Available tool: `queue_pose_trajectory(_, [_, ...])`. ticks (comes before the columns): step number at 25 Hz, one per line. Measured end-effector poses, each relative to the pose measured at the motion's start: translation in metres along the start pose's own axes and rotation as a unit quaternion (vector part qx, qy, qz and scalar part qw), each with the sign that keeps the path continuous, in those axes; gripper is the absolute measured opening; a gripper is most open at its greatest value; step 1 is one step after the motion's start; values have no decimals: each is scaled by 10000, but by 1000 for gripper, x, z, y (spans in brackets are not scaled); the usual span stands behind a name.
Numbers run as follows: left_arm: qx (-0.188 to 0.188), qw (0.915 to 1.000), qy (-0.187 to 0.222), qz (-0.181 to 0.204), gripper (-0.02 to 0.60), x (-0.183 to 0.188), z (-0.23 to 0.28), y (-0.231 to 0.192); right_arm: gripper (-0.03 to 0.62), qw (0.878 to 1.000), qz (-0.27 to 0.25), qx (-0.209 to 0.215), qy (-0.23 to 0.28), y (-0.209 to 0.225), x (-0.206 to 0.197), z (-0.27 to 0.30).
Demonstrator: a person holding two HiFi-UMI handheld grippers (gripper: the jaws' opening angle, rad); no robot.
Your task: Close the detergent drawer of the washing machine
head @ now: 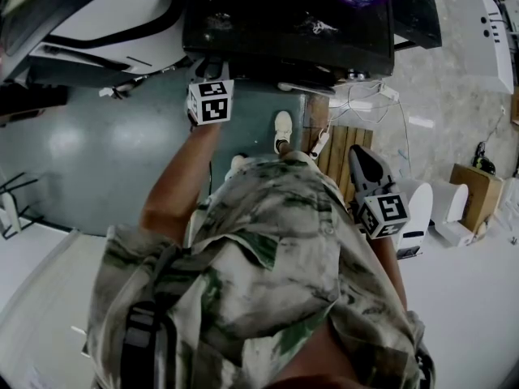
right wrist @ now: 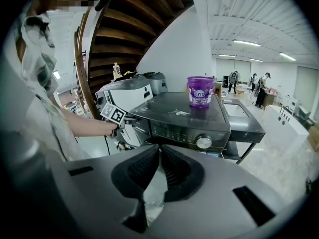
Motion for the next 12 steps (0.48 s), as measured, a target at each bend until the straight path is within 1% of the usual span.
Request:
queue_pose_trajectory(10, [84, 9999, -2, -74, 170, 3, 7, 1, 38, 9999, 2, 83, -97, 7, 4, 10])
queue_pose_trajectory(12, [103, 9999, -21, -136, 173, 5, 11, 1, 38, 9999, -12, 111, -85, 9, 5, 13])
Point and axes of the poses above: the fingertips, and each gripper's own axes: z forward along the fingers, y to its right, x out of its top, the point moved 6 cm from there along -z, backward along the fingers, and after that the axes turned 1 degree about z, right-handed, at the moved point
